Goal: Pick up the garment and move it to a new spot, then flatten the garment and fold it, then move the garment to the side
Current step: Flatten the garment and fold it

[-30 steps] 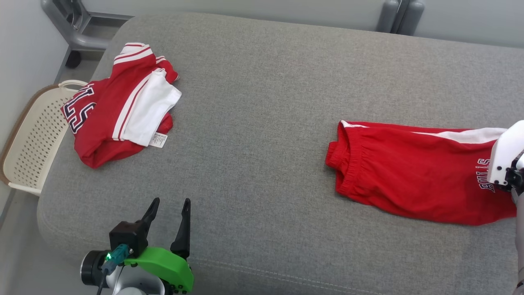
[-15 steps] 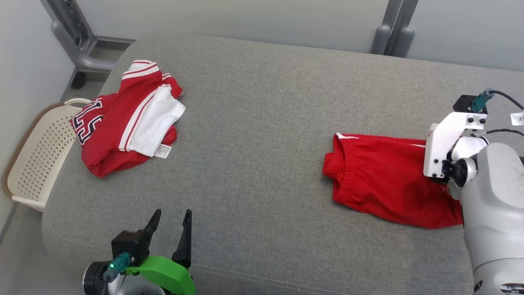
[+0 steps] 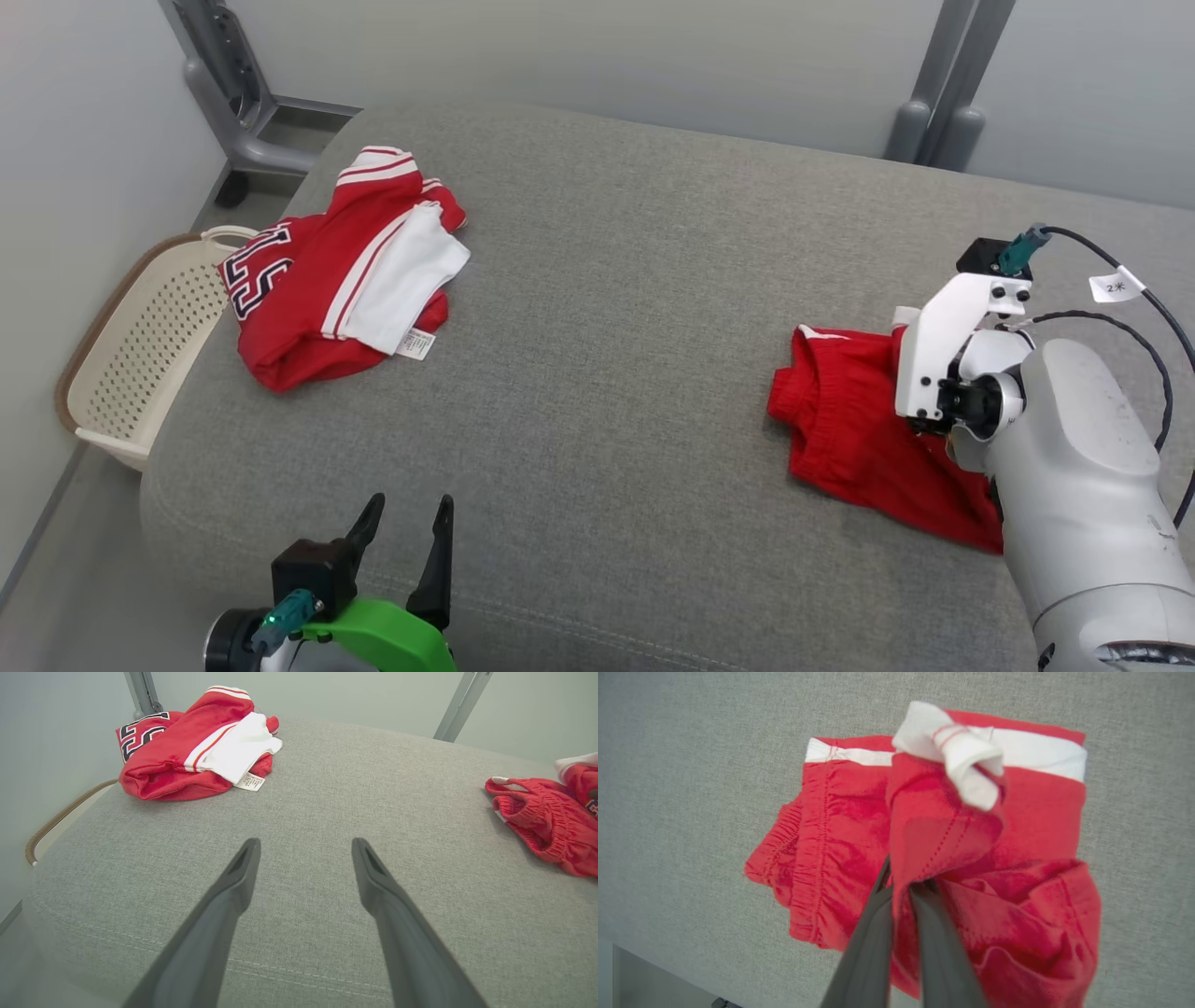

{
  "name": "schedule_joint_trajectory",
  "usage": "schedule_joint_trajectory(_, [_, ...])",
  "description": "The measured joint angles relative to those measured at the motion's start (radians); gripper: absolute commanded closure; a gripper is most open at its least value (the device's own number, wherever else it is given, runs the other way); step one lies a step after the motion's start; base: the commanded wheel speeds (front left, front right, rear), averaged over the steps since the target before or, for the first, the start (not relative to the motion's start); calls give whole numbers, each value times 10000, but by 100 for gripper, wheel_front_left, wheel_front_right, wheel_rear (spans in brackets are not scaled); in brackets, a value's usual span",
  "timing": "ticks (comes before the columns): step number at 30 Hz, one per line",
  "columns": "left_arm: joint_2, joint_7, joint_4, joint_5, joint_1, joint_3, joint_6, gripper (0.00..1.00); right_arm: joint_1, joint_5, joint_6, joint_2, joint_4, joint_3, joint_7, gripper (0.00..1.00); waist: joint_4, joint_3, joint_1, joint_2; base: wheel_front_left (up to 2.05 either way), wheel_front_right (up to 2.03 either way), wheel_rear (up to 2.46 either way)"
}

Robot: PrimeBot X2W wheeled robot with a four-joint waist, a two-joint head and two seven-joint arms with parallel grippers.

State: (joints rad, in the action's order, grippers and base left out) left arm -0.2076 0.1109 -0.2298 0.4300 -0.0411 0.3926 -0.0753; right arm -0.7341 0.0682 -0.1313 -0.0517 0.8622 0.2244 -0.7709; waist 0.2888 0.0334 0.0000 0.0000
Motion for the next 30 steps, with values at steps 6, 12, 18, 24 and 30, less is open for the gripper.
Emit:
schedule_joint_trajectory(6, [48,-40,23,-6,-4,163,6,0,-470,468,4,12,1072,-320,527,100,469,46,0,0,0,0,0])
schedule_joint_trajectory(12, [113,-38,-31,2,-9,278,19,0,-811,464,4,15,1971,-408,966,100,807,113,0,0,0,0,0])
schedule_joint_trajectory(18, [109,-25,-52,27,-8,282,-2,0,-1116,685,6,15,2568,-564,1189,0,850,64,0,0,0,0,0])
schedule_joint_trajectory(24, [58,4,-56,123,4,205,-75,0,-1764,2180,4,25,2838,-1131,1455,0,614,-50,0,0,0,0,0])
schedule_joint_trajectory(30, [-6,48,4,182,69,111,-176,0,-2078,2704,4,15,2592,-1409,2033,0,207,-176,0,0,0,0,0])
